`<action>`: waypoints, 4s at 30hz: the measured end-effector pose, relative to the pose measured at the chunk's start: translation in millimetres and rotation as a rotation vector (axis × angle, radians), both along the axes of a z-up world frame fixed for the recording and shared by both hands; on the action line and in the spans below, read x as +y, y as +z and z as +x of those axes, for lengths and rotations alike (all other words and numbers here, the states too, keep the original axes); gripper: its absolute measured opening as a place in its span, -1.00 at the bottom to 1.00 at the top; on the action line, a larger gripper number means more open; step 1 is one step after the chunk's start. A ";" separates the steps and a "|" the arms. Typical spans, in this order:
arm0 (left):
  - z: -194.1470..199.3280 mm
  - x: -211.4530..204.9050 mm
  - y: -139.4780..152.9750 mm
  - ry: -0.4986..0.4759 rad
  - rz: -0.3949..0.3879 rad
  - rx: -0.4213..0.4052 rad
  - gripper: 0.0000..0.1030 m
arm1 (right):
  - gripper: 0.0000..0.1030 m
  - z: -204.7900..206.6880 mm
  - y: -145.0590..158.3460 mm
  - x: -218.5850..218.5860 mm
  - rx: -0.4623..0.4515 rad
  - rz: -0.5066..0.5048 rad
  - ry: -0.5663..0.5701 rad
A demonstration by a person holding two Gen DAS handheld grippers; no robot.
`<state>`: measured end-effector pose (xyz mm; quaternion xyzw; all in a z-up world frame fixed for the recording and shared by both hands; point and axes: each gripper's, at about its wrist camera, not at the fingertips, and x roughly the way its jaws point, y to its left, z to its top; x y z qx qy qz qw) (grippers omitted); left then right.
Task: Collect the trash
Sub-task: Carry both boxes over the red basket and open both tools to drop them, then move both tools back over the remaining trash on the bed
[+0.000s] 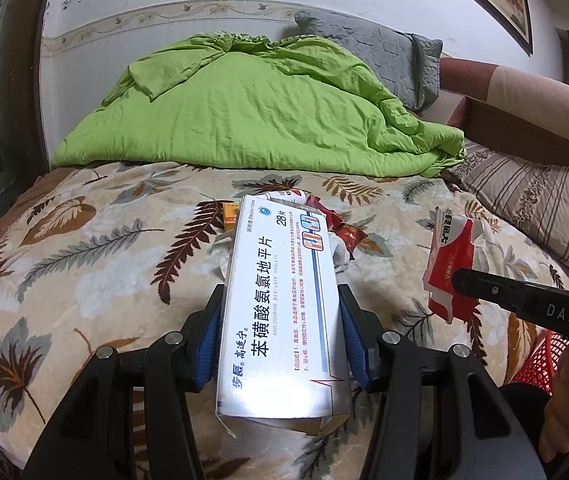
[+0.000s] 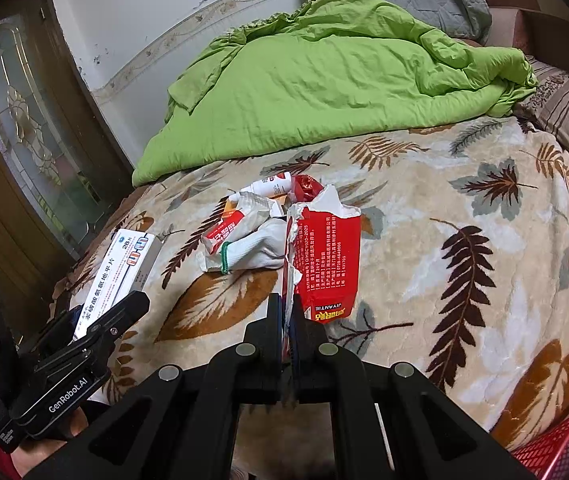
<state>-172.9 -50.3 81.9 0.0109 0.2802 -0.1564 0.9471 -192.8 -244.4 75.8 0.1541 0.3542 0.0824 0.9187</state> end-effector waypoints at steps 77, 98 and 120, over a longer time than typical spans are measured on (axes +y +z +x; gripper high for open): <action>-115.0 -273.6 2.0 -0.888 -0.081 0.382 0.35 | -0.22 -248.8 6.8 -251.9 0.125 0.197 -0.592; -14.4 -89.8 21.7 -0.420 -0.130 0.263 0.39 | -0.17 -86.8 20.5 -119.1 0.103 0.149 -0.171; 64.6 70.3 -4.8 0.068 -0.143 0.198 0.40 | -0.13 146.4 -68.1 2.2 0.384 0.437 -0.098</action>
